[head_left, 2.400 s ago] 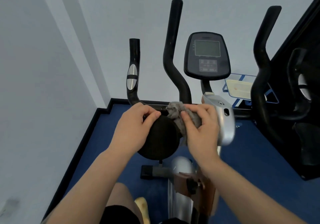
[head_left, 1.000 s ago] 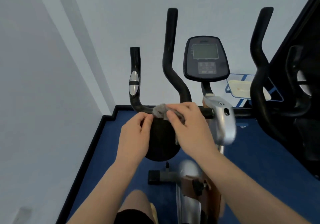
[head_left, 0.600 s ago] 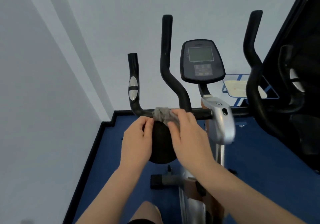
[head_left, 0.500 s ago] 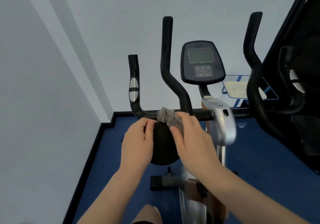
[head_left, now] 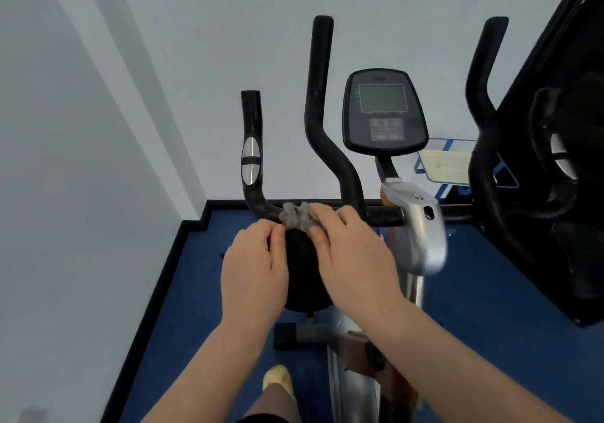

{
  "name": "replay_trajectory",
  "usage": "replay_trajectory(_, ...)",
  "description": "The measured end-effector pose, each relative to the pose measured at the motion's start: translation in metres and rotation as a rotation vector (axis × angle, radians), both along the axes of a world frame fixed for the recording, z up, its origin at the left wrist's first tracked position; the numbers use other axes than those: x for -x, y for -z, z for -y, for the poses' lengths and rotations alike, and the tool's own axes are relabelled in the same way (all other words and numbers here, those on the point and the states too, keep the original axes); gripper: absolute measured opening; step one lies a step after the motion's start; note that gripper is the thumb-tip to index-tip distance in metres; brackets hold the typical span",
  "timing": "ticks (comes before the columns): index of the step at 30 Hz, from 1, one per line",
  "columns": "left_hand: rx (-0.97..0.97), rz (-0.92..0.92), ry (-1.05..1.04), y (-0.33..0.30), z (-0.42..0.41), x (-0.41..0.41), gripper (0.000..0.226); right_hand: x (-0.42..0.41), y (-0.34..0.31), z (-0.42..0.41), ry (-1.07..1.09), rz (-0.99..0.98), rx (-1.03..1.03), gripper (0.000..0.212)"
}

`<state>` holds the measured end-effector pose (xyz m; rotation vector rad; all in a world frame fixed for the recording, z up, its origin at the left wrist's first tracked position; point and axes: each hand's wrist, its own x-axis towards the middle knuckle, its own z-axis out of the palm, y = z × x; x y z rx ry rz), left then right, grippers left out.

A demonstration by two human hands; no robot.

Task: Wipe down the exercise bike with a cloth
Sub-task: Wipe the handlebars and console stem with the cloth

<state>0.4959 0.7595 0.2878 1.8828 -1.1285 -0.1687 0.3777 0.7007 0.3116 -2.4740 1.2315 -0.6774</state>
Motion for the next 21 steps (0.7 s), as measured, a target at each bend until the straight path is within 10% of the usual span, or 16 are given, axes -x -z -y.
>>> replay_trajectory(21,-0.055,0.087,0.135,0.002,-0.01,-0.008,0.022,-0.001,0.003,-0.01,0.121,-0.161,0.064,0.042)
